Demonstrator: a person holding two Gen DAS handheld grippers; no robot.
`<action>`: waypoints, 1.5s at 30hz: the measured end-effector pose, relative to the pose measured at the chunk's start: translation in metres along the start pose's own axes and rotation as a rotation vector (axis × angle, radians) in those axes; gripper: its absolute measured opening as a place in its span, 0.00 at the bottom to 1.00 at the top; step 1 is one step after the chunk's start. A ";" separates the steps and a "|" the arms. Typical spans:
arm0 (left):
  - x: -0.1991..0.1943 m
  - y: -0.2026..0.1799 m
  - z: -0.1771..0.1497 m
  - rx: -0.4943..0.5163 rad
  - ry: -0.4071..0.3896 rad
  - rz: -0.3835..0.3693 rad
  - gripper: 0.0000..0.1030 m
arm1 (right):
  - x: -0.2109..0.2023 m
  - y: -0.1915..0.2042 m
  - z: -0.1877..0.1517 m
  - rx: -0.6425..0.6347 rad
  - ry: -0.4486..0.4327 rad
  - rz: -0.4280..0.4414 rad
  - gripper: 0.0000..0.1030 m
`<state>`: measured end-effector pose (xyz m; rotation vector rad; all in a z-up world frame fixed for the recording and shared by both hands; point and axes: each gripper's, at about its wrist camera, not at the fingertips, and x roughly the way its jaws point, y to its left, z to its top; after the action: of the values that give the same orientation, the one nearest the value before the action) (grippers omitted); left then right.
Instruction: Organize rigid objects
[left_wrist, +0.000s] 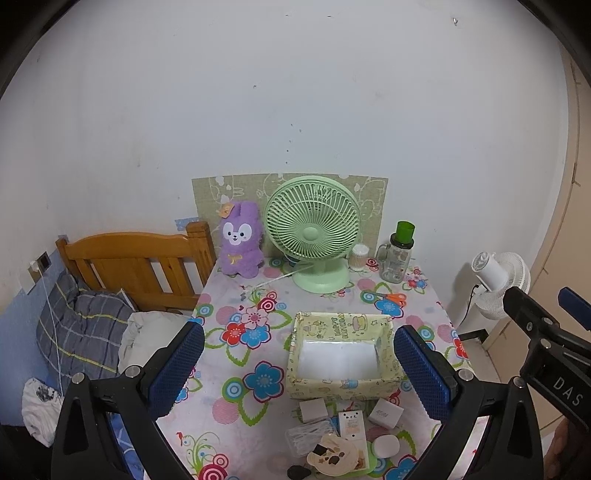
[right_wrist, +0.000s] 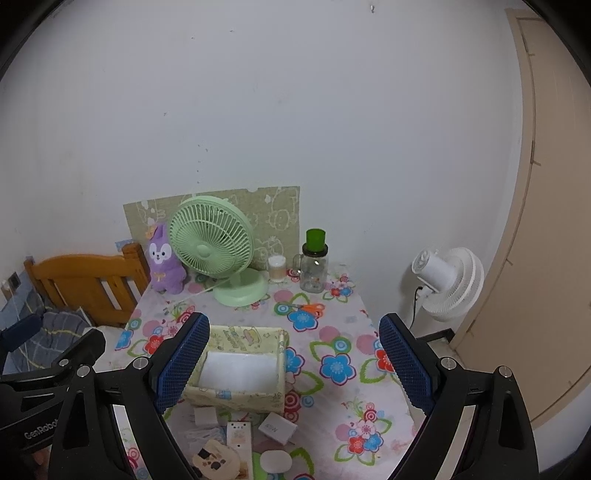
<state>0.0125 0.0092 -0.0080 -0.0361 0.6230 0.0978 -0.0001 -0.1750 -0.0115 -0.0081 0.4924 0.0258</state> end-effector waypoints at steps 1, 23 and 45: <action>0.001 0.000 0.000 0.000 0.000 0.002 1.00 | 0.001 0.000 -0.001 -0.004 -0.005 0.004 0.92; 0.051 0.007 -0.039 -0.040 0.107 -0.005 1.00 | 0.043 -0.003 -0.035 -0.016 0.031 0.020 0.99; 0.109 -0.008 -0.112 0.026 0.181 -0.019 1.00 | 0.103 0.000 -0.104 -0.040 0.125 0.044 0.99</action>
<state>0.0362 0.0027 -0.1629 -0.0260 0.8048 0.0690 0.0415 -0.1738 -0.1522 -0.0383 0.6168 0.0789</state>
